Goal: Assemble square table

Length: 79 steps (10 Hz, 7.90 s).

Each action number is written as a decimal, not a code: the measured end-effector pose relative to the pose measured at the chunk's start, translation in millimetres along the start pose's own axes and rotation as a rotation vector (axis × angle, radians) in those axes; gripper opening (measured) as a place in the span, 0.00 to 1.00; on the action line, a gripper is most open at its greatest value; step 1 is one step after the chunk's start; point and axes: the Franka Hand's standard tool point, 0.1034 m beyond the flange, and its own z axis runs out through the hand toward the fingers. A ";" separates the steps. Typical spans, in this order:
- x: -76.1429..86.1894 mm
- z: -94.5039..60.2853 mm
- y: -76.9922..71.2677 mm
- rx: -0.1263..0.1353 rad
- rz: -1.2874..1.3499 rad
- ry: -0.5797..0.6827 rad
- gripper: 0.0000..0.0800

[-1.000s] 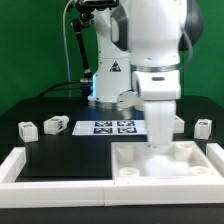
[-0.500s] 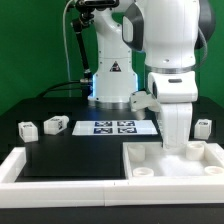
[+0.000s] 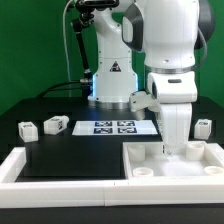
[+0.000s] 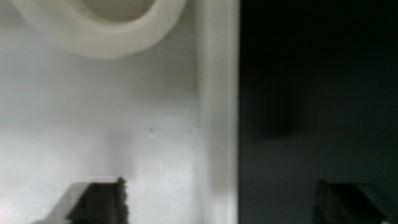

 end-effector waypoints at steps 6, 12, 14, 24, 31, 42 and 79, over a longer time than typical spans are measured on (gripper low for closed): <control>-0.1 0.1 0.0 0.000 0.000 0.000 0.81; 26.5 -42.1 -31.7 -0.046 0.414 -0.014 0.81; 45.0 -47.7 -38.1 -0.044 0.603 -0.018 0.81; 82.0 -39.6 -59.6 0.093 1.567 -0.011 0.81; 81.0 -28.2 -74.8 0.338 1.719 -0.161 0.81; 92.9 -9.2 -85.1 0.791 1.816 -0.398 0.81; 39.4 -160.0 61.3 -0.197 1.649 0.478 0.36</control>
Offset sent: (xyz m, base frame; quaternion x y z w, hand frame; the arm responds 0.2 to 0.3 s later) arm 0.0000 0.0000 0.0000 0.0000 0.0000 0.0000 1.0000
